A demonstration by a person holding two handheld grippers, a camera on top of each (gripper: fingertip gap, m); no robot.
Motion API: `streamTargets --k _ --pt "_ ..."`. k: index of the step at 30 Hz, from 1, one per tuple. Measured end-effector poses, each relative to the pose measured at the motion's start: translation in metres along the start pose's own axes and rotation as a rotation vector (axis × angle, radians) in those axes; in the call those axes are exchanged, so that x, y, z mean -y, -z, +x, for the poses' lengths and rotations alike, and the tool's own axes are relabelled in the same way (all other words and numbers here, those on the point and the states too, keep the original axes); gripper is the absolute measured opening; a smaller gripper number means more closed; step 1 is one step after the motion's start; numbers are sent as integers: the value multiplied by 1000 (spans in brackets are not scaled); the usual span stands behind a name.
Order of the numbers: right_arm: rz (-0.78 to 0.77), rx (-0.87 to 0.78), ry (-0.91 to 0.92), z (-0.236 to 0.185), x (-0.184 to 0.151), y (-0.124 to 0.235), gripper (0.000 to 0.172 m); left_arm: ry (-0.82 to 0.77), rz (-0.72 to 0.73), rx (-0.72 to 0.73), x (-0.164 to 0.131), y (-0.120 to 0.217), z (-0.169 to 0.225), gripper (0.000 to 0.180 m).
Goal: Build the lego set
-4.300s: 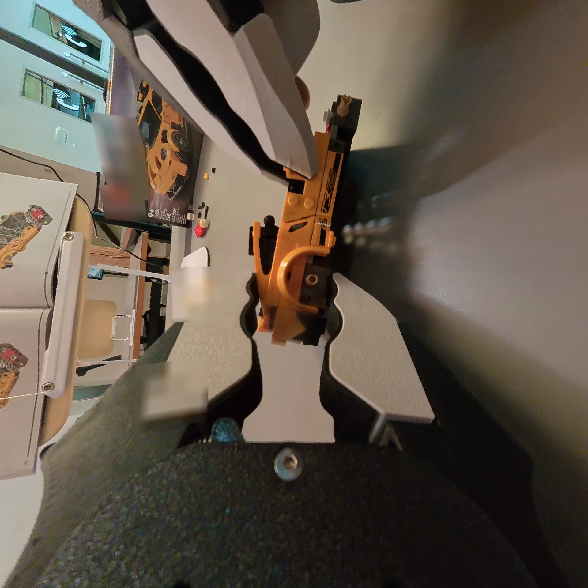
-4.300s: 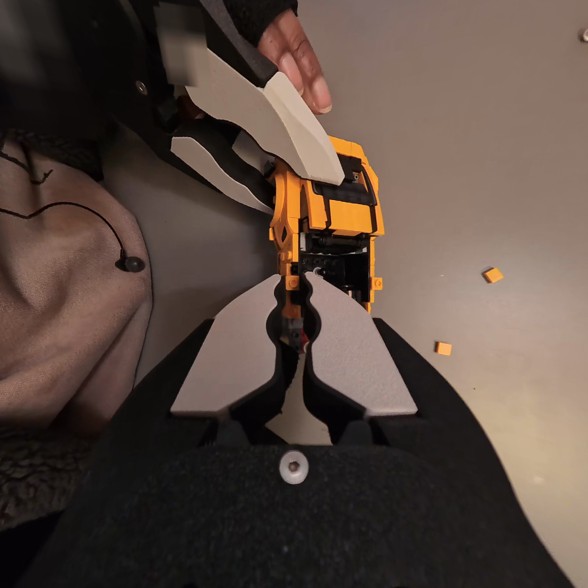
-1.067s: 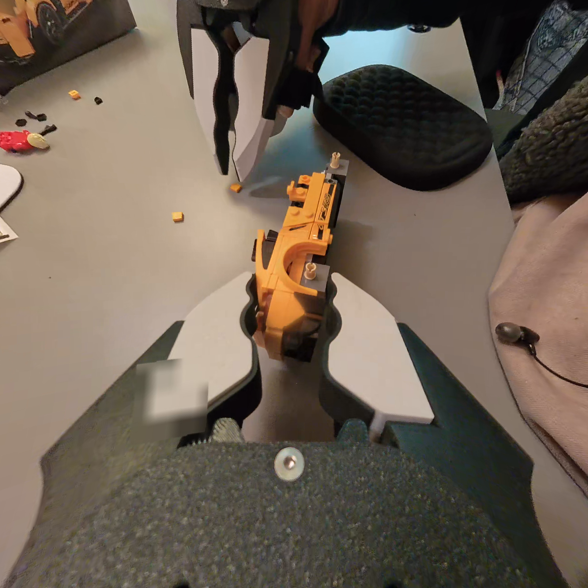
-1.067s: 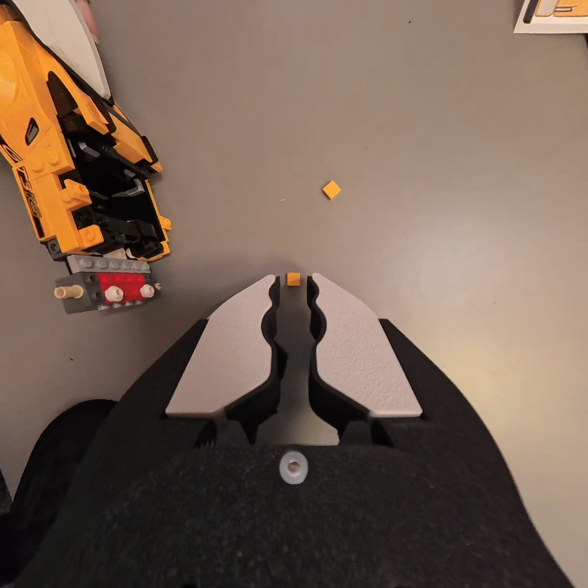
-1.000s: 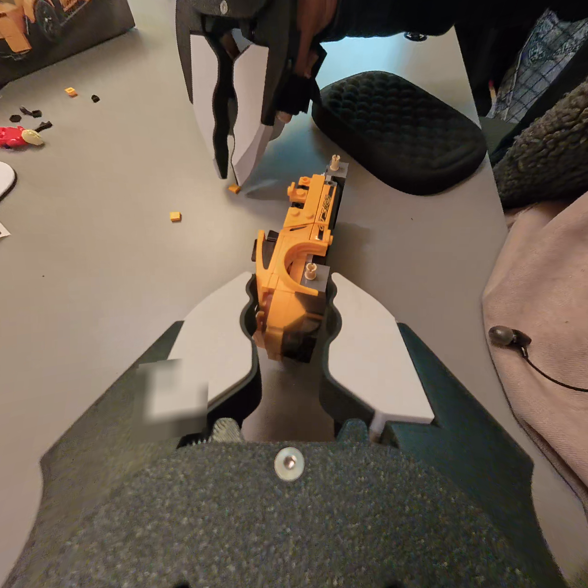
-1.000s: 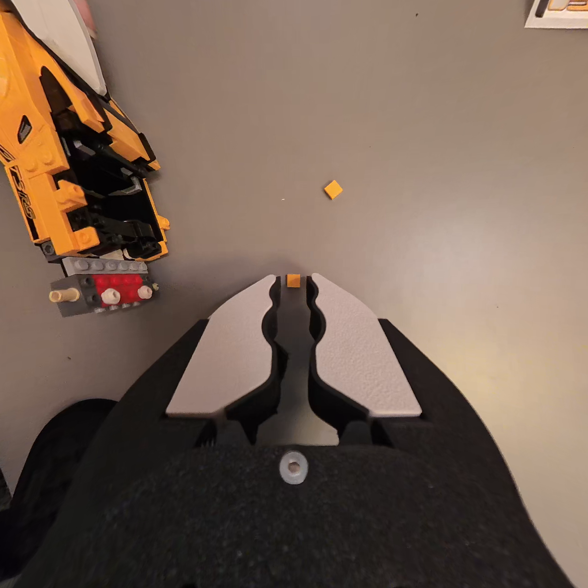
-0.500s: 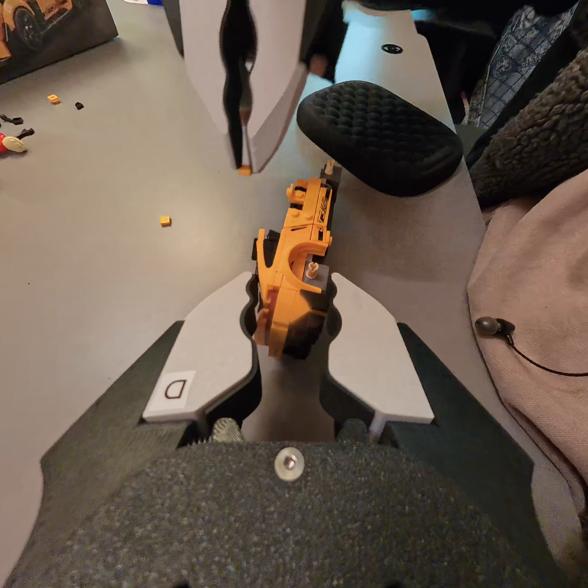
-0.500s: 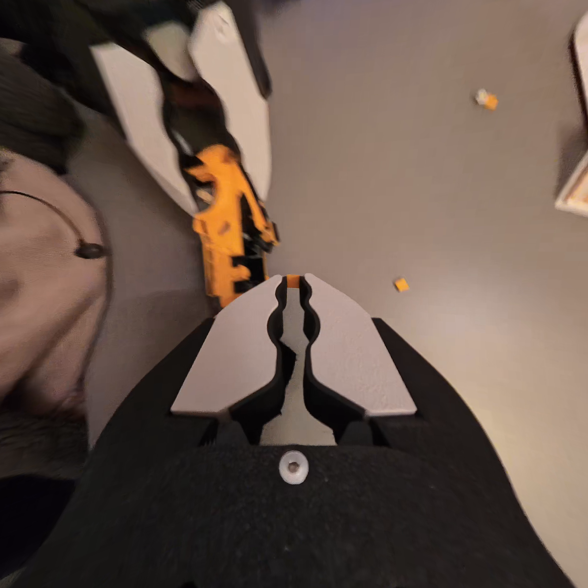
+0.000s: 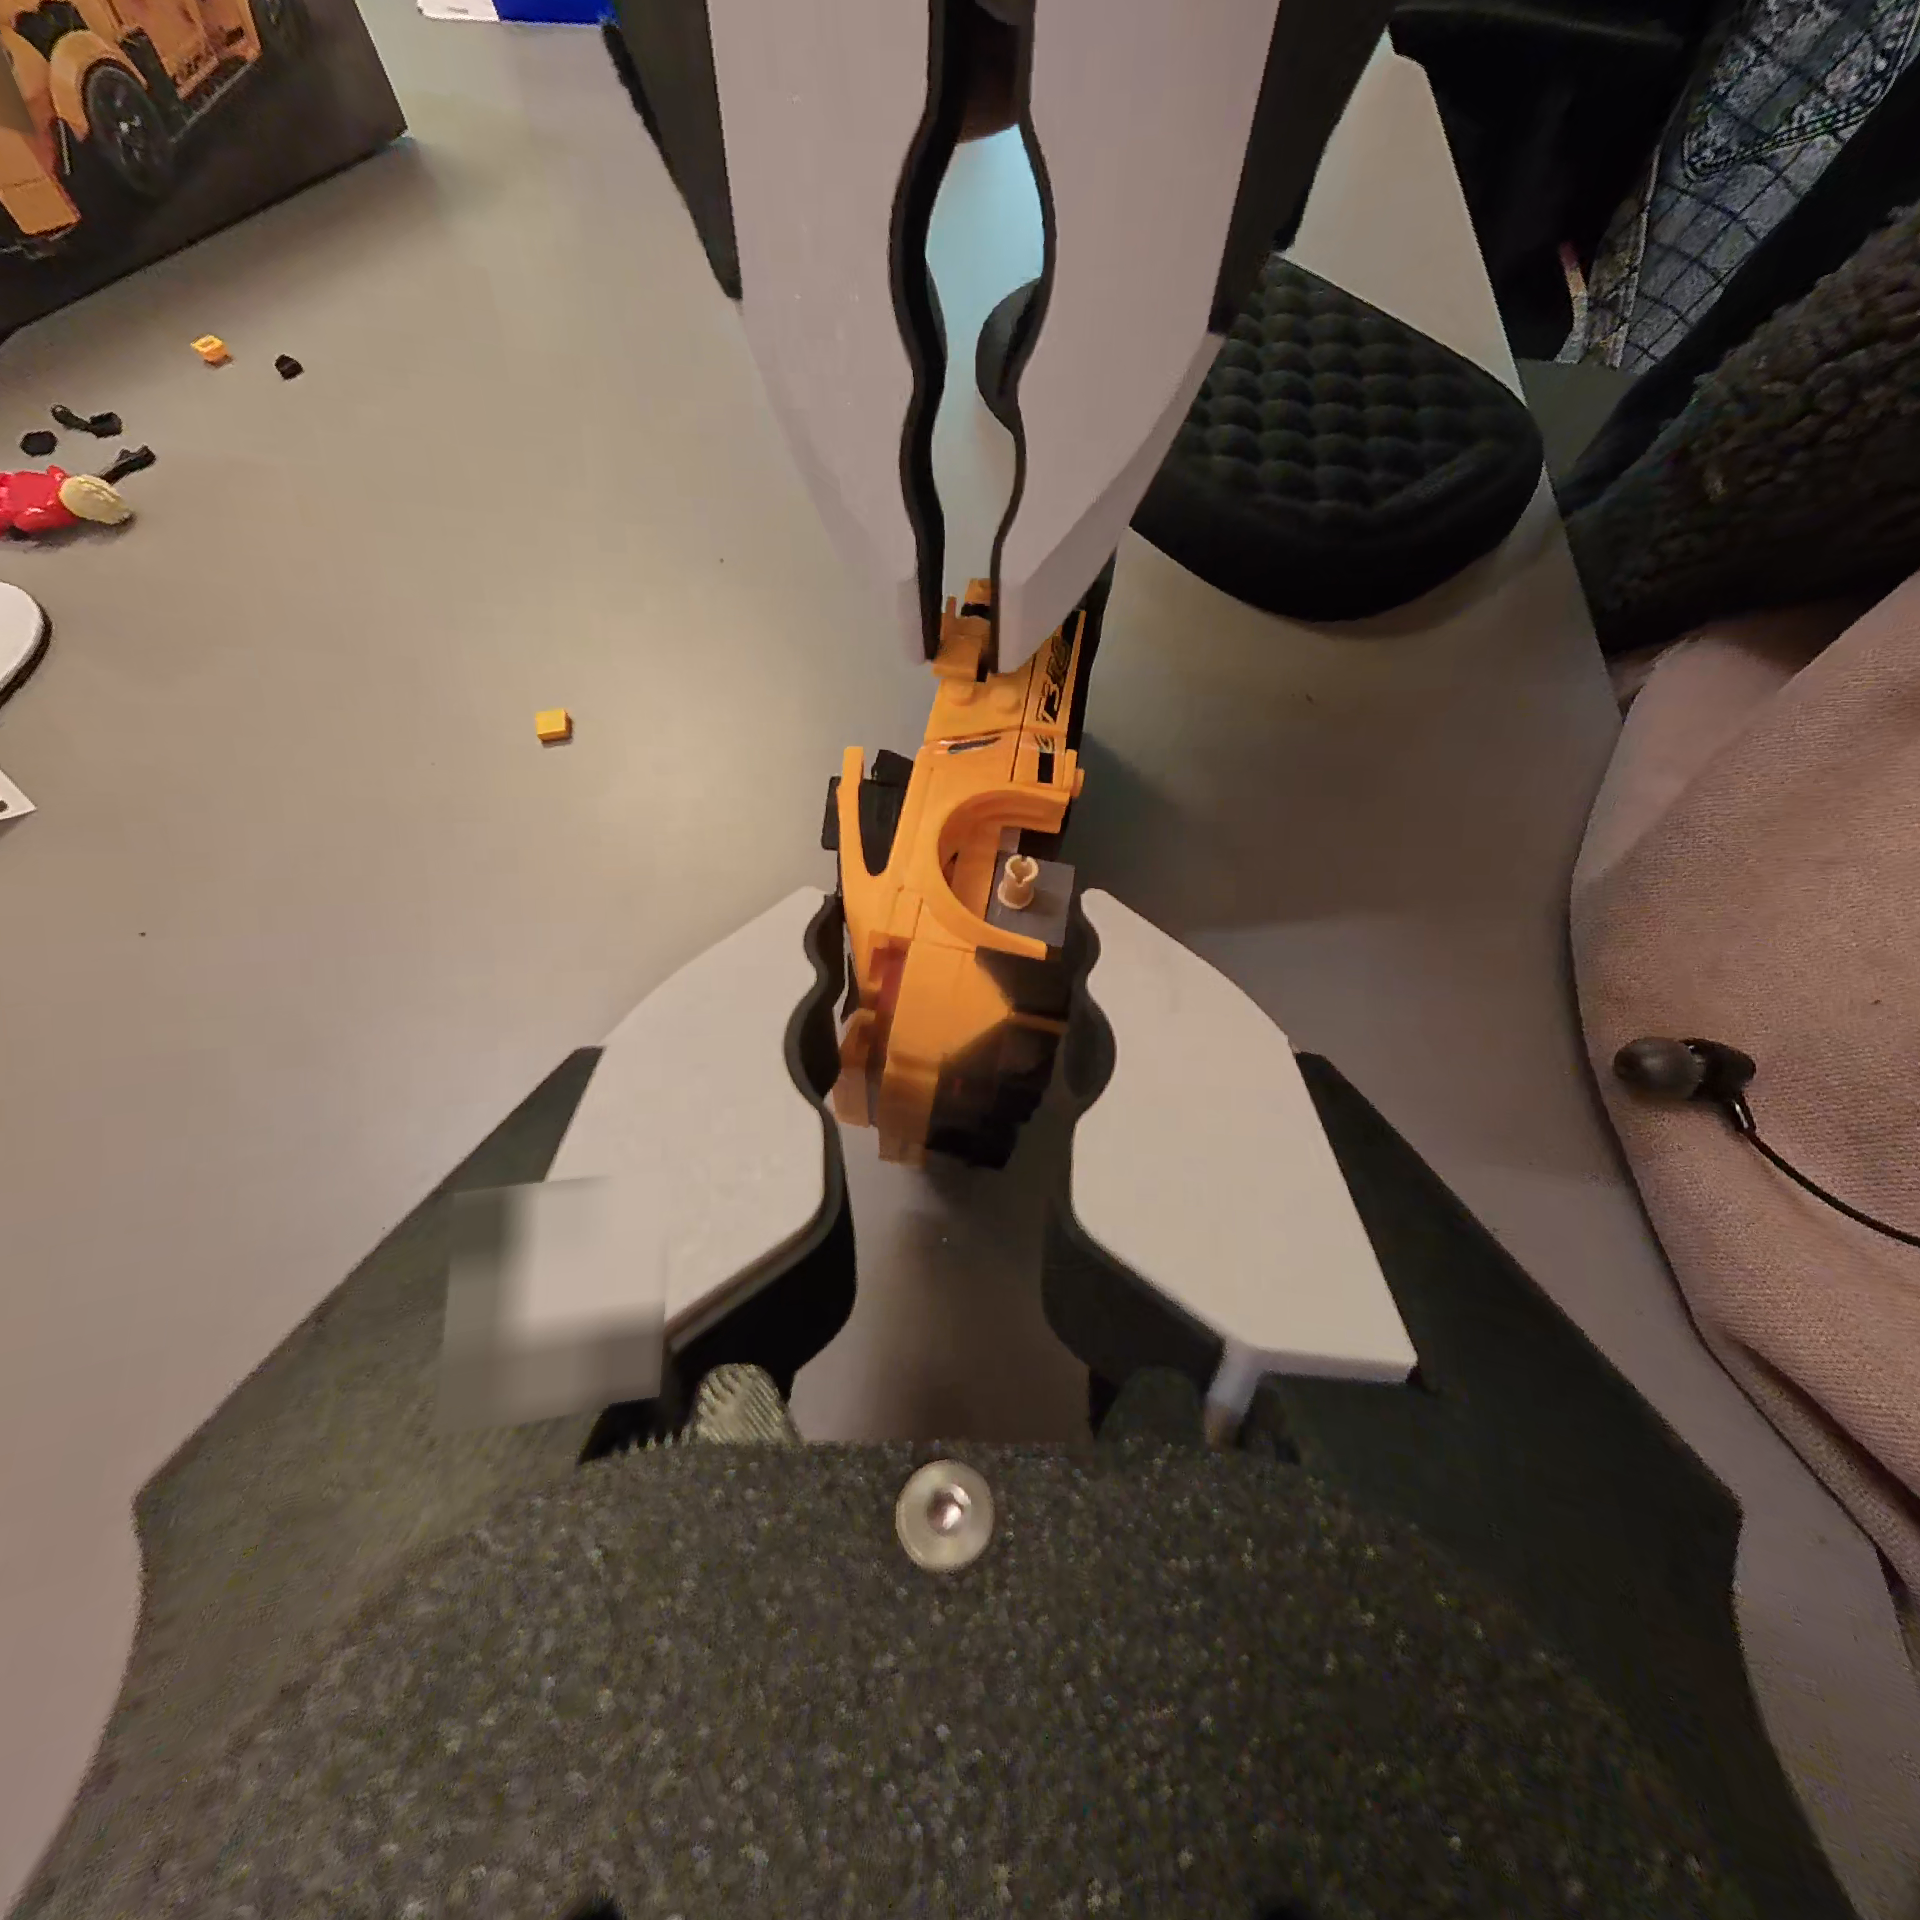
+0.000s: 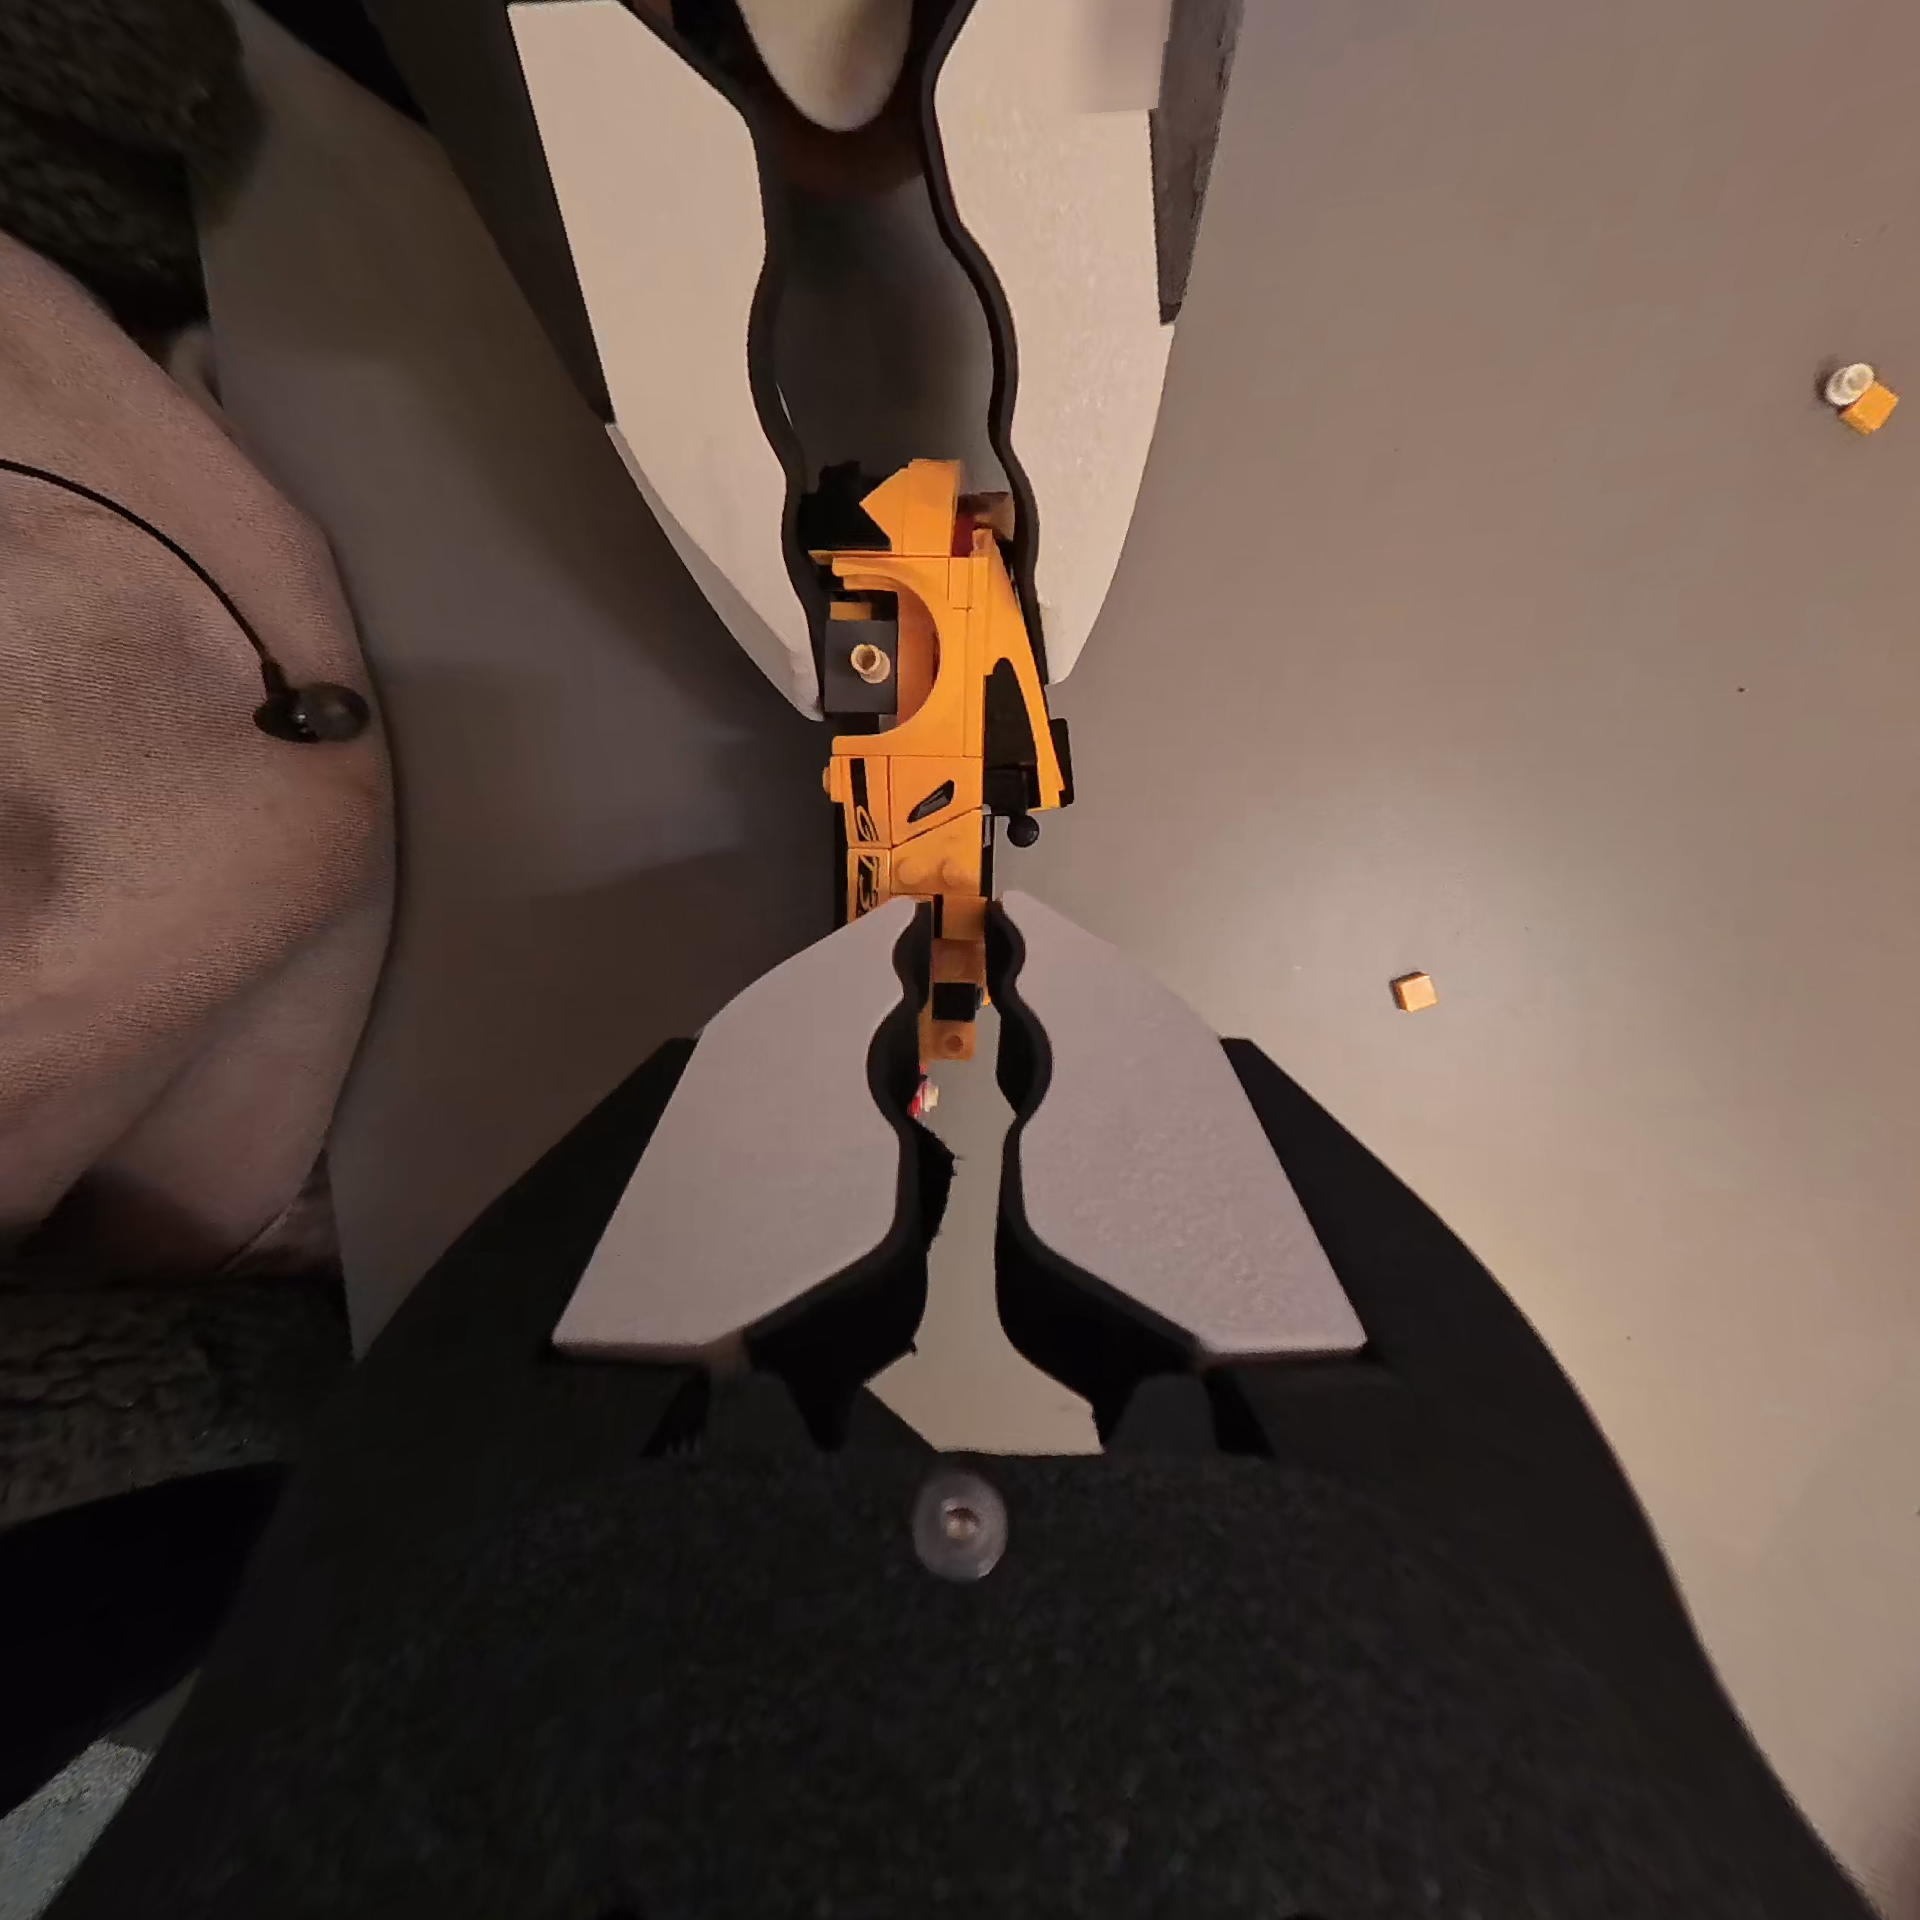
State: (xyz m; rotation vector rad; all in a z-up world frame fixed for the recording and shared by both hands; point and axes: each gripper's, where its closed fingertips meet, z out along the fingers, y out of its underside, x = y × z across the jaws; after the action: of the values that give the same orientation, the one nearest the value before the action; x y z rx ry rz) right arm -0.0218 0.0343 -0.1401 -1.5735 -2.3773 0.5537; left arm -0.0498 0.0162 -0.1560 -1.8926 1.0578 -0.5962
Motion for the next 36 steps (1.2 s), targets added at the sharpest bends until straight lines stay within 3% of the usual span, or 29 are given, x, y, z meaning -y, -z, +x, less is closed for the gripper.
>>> streamTargets --k 24,36 --pt "-8 152 -26 -9 -1 0 21 -11 -5 -1 0 -1 1 40" --pt "-25 147 5 -11 -3 0 30 -33 -6 1 1 -1 3 40"
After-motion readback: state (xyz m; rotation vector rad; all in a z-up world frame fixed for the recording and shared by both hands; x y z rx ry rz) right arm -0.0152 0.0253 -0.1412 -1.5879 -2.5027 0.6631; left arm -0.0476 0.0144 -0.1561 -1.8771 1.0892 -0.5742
